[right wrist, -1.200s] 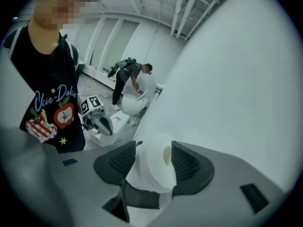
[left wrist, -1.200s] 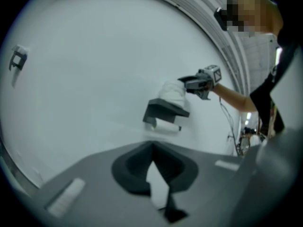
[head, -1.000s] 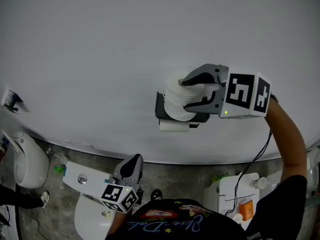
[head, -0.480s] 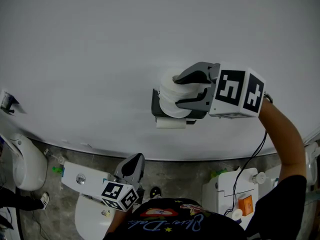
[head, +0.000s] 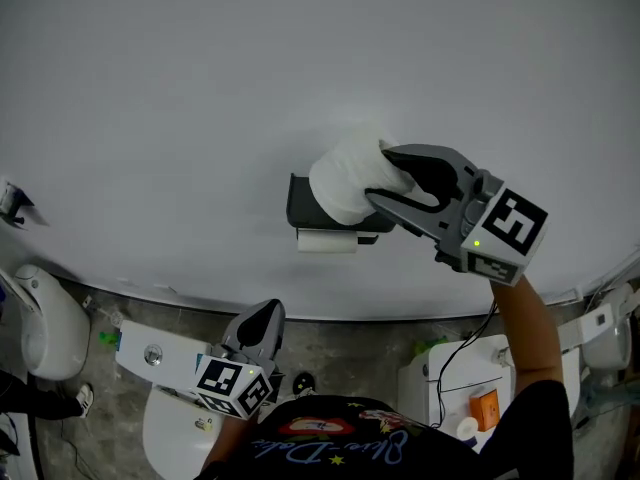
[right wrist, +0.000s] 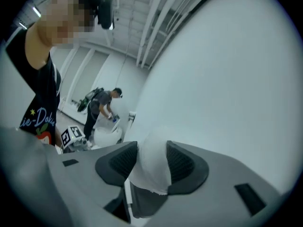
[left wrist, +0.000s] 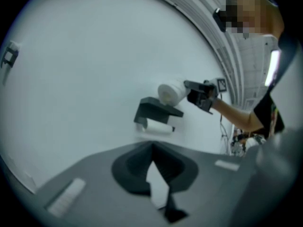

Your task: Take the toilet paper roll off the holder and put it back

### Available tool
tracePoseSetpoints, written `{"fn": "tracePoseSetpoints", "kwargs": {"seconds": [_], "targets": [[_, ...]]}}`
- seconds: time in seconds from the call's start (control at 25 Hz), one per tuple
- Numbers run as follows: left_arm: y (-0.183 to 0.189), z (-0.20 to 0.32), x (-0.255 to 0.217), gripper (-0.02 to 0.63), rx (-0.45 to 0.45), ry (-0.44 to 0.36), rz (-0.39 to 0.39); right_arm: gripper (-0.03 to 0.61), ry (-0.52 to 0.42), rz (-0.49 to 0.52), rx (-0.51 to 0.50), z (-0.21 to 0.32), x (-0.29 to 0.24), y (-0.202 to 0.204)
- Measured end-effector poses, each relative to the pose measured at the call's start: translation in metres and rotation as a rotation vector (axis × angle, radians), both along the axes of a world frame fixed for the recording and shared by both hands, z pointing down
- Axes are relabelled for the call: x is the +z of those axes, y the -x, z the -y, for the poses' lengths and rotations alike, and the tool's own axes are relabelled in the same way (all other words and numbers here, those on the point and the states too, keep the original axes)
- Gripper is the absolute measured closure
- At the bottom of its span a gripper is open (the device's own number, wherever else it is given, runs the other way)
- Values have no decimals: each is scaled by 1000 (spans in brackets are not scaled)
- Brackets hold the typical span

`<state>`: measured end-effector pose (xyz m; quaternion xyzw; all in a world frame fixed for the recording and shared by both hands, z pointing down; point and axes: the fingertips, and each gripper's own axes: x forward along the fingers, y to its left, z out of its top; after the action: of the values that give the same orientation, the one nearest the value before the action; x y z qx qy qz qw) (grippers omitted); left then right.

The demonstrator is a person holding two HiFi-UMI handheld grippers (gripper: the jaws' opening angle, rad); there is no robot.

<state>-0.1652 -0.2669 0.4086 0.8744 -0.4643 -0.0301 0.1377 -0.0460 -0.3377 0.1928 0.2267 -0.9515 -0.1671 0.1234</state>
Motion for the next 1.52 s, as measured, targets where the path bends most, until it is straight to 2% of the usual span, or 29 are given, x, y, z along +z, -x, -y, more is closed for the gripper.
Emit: {"fn": "tracePoseSetpoints", "kwargs": {"seconds": [0.12, 0.28, 0.48, 0.68, 0.88, 1.12, 1.32, 1.52], "targets": [[-12, 1, -8, 617, 22, -25, 9, 376, 35, 233, 28, -18, -6, -27], [-26, 1, -22, 617, 56, -55, 3, 379, 108, 477, 4, -40, 6, -63], [-41, 0, -35, 617, 85, -98, 38, 379, 206, 671, 7, -60, 28, -90], [-49, 0, -33, 617, 88, -92, 42, 379, 327, 903, 26, -82, 61, -104], [-50, -1, -29, 617, 83, -81, 50, 379, 414, 1071, -42, -113, 88, -107], [-58, -5, -32, 617, 111, -96, 74, 379, 474, 1093, -20, -122, 104, -109], [-70, -10, -32, 617, 134, -134, 186, 379, 464, 1083, -14, -120, 104, -111], [-64, -10, -34, 617, 107, -130, 152, 379, 464, 1071, -14, -120, 103, -110]]}}
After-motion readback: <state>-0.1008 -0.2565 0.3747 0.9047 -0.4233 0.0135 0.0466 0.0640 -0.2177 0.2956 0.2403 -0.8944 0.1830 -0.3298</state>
